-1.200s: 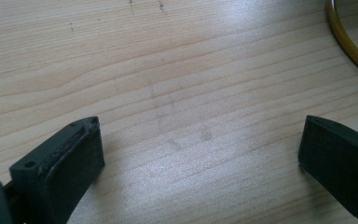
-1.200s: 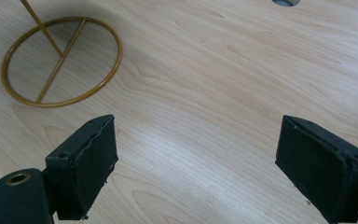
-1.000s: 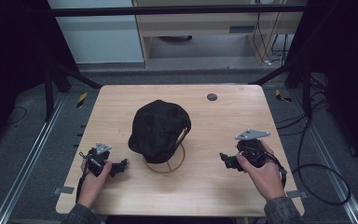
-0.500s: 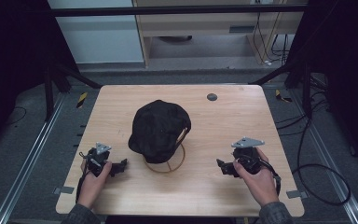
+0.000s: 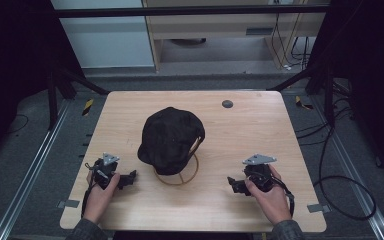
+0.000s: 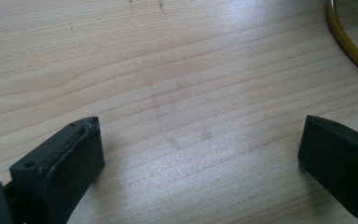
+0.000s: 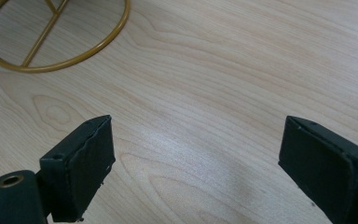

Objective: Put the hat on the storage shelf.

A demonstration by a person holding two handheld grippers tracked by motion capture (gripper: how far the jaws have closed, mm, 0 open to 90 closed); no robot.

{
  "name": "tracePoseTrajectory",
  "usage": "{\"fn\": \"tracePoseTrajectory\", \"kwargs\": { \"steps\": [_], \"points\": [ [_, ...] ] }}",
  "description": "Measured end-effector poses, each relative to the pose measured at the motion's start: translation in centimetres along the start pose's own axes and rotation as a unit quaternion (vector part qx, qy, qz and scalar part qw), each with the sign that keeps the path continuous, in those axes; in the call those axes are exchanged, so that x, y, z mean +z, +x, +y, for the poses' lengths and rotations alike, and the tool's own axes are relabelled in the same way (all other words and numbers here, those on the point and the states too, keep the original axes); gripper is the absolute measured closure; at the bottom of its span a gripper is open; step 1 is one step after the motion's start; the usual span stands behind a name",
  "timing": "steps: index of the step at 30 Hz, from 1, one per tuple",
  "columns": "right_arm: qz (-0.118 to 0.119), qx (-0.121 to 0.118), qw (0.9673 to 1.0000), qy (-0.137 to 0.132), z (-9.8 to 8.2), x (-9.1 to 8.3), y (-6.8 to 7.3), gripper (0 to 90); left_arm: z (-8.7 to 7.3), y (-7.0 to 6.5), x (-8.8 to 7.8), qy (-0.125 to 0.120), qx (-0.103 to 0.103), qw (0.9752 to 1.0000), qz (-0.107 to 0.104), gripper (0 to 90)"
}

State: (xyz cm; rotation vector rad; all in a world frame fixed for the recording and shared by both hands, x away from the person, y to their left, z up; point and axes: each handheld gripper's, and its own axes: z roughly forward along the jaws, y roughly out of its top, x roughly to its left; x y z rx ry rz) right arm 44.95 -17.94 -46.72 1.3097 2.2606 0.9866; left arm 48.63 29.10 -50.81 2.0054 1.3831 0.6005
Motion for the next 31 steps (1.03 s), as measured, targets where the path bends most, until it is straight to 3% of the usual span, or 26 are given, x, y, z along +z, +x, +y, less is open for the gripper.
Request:
{"fn": "tracePoseTrajectory", "kwargs": {
  "steps": [9, 19, 23, 31],
  "points": [
    [0.003, 0.012, 0.9999, -0.001, -0.5, 1.4, 0.1, 9.4, 0.0, 0.0, 0.0, 0.000, 0.000, 1.0000, 0.000, 0.0],
    [-0.038, 0.037, 0.9985, -0.015, -1.0, 4.0, -0.3, 8.1, 0.0, 0.0, 0.0, 0.000, 0.000, 1.0000, 0.000, 0.0],
    [-0.070, 0.036, 0.9968, -0.014, -1.3, 5.0, -0.3, 6.2, 0.0, 0.0, 0.0, 0.000, 0.000, 1.0000, 0.000, 0.0],
    [-0.070, 0.039, 0.9967, -0.010, -1.1, 5.2, -0.2, 2.9, 0.0, 0.1, 0.0, 0.000, 0.002, 1.0000, -0.003, 0.0]
  ]
}}
